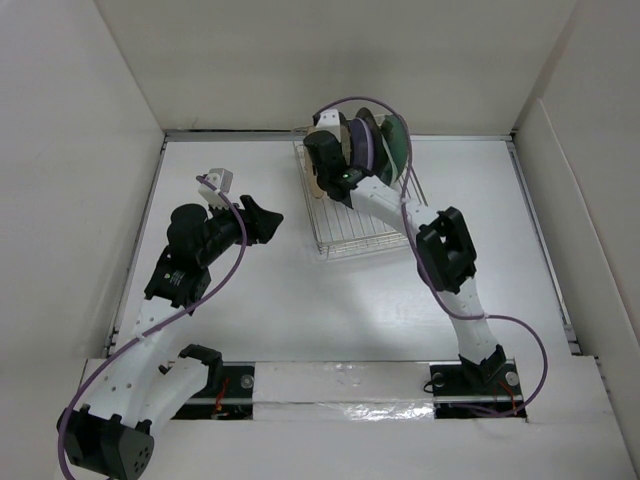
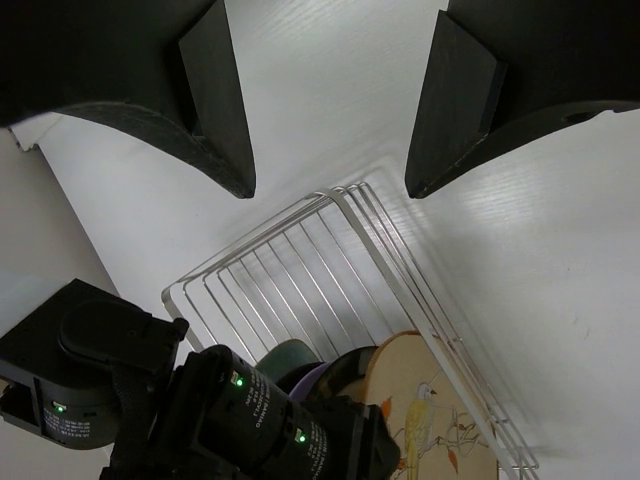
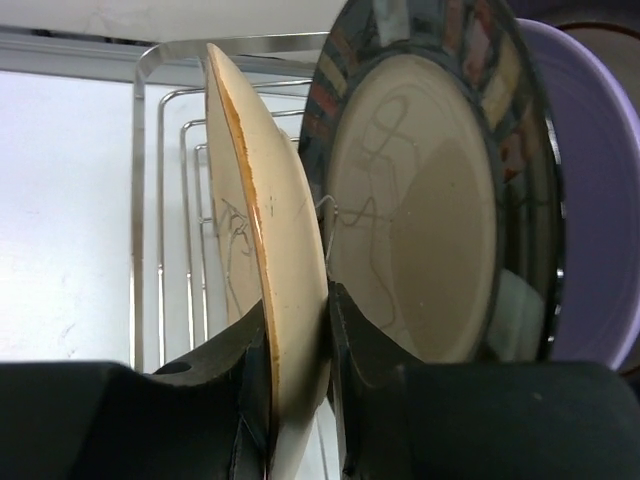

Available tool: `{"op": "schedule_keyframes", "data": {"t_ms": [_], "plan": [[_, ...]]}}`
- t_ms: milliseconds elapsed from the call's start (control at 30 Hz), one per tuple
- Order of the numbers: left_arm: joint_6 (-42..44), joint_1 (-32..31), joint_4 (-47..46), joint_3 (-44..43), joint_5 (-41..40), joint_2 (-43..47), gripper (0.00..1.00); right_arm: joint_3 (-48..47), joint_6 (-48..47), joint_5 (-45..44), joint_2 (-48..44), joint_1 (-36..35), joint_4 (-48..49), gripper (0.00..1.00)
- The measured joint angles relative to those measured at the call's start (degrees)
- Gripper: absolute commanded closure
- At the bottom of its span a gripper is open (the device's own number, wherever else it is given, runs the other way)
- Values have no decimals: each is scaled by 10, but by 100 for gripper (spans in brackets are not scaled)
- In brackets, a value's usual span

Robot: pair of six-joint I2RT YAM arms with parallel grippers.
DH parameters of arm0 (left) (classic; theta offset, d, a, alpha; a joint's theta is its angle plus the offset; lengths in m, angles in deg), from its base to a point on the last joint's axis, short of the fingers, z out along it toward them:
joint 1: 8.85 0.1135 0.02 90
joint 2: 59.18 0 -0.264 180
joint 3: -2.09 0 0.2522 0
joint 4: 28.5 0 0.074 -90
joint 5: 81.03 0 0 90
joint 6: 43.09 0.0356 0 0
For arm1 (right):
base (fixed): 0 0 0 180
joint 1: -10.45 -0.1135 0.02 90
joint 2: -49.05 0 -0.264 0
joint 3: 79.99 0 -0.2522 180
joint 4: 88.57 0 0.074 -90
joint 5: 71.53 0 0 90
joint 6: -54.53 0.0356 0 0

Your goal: Load the plates into the dish rack

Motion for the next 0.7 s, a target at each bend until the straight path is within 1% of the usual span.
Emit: {"op": "schedule_keyframes", "data": {"t_ms": [67,100,167,200,267,300,400,500,600,700], "plan": [[0,0,0,0,0,0,41,-2,2,9,0,-6,1,54],[0,0,0,0,0,1,40,-4,2,13,0,-12,1,43],[0,0,0,0,-1,1,40,-9,3,18,0,-26,0,30],[0,0,0,0,-2,1,38,-13,1,19,0,-33,0,16],[0,0,0,0,-2,1,37,-24,-2,19,0,-42,-2,3],[0,0,0,0,-2,1,36,-33,-3,24,0,-45,-4,1],[0,0,0,0,-2,1,33,-47,-6,30,-10,-48,-4,1],[0,0,0,0,-1,1,33,-26,-8,31,-52,-47,2,1],[-1,0,0,0,-1,2,32,50,-10,30,-142,-45,20,1],[-3,0,0,0,-2,7,32,172,-10,26,-262,-44,73,1]]}}
